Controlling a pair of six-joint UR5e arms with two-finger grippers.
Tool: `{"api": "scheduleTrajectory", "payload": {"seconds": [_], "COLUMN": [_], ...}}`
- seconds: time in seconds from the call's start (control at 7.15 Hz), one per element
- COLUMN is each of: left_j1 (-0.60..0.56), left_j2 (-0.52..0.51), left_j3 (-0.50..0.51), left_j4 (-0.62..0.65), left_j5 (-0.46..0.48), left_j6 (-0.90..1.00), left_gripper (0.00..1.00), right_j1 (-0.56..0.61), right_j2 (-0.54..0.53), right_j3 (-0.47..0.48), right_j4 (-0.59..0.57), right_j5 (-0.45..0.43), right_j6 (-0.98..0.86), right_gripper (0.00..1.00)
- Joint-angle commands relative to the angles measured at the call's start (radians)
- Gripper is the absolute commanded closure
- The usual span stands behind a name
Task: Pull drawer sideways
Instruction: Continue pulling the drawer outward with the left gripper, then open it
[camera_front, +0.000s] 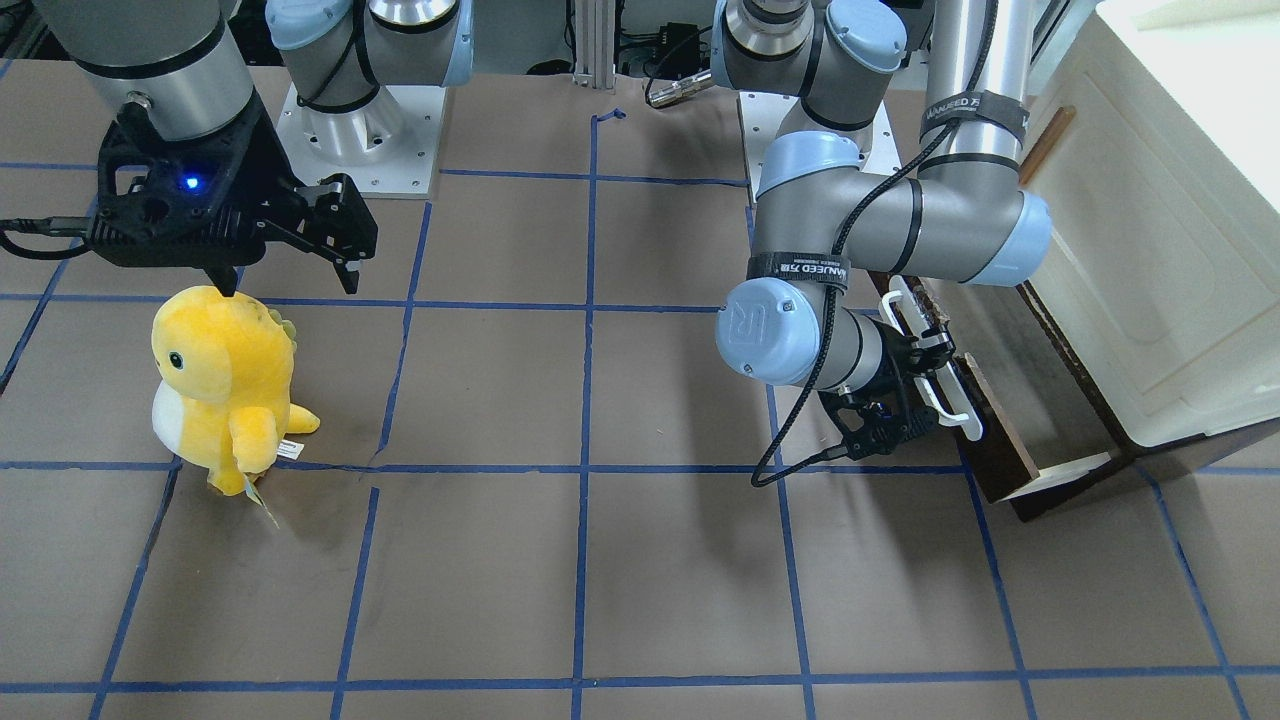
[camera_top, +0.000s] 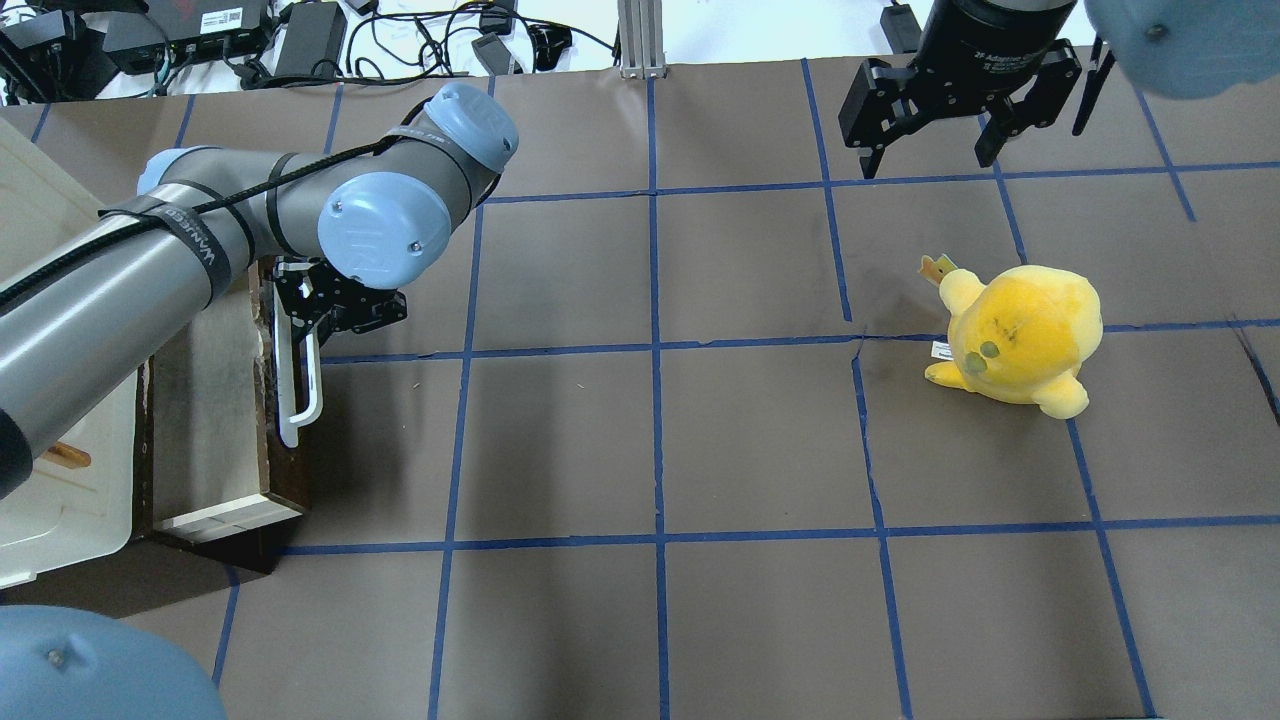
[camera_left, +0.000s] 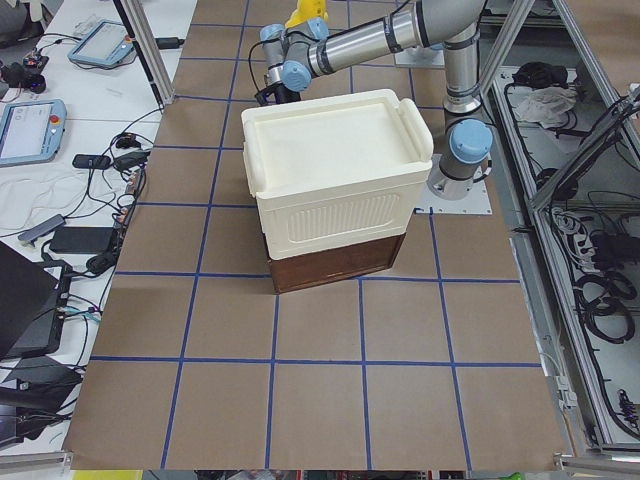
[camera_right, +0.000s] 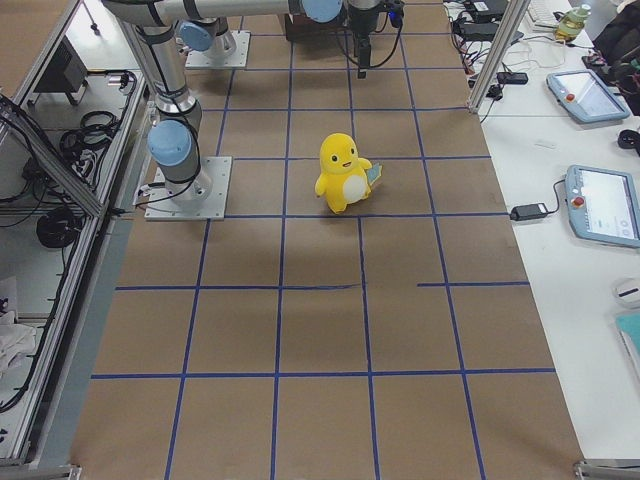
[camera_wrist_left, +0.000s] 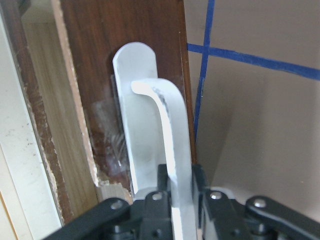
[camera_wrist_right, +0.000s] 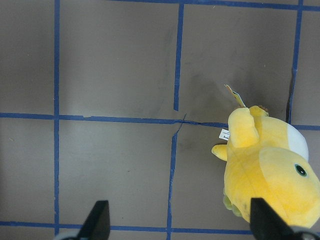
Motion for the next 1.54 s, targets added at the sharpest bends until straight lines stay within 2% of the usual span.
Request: {"api": "scheduleTrajectory", "payload": {"seconds": [0.0,0.14,0.28,0.42,0.56,0.7,0.84,0.98,1.12,1.4], "left_j1": [-0.004,-0.004,-0.004,-0.004,-0.004,-0.004,-0.004,-0.008,-0.011,-0.004], "left_j2": [-0.003,-0.003,-0.003,-0.003,-0.003,-0.001,0.005,0.017,0.044,0.115], "left_j3": [0.007,0.007,0.007,0.007,0.009,0.01,0.029,0.055,0.096,0.22], "left_j4": [0.0,0.0,0.0,0.001,0.003,0.012,0.012,0.011,-0.012,-0.029], "left_j5": [0.0,0.0,0.002,0.003,0.006,0.003,-0.004,-0.042,-0.12,-0.341], "left_j6": [-0.005,-0.005,-0.005,-0.005,0.008,0.011,0.021,0.041,0.048,0.083], "left_gripper": [0.96,0.87,0.86,0.76,0.58,0.21,0.0,0.0,0.0,0.0], "right_j1": [0.0,0.0,0.0,0.0,0.0,0.0,0.0,0.0,0.0,0.0], "right_j2": [0.0,0.0,0.0,0.0,0.0,0.0,0.0,0.0,0.0,0.0], "right_j3": [0.0,0.0,0.0,0.0,0.0,0.0,0.0,0.0,0.0,0.0], "right_j4": [0.0,0.0,0.0,0.0,0.0,0.0,0.0,0.0,0.0,0.0], "right_j5": [0.001,-0.001,-0.001,-0.001,-0.001,0.001,0.001,-0.001,0.001,-0.001], "right_j6": [0.001,0.001,0.001,0.001,0.001,0.001,0.001,0.001,0.0,0.001], "right_gripper": [0.0,0.0,0.0,0.0,0.0,0.0,0.0,0.0,0.0,0.0]}}
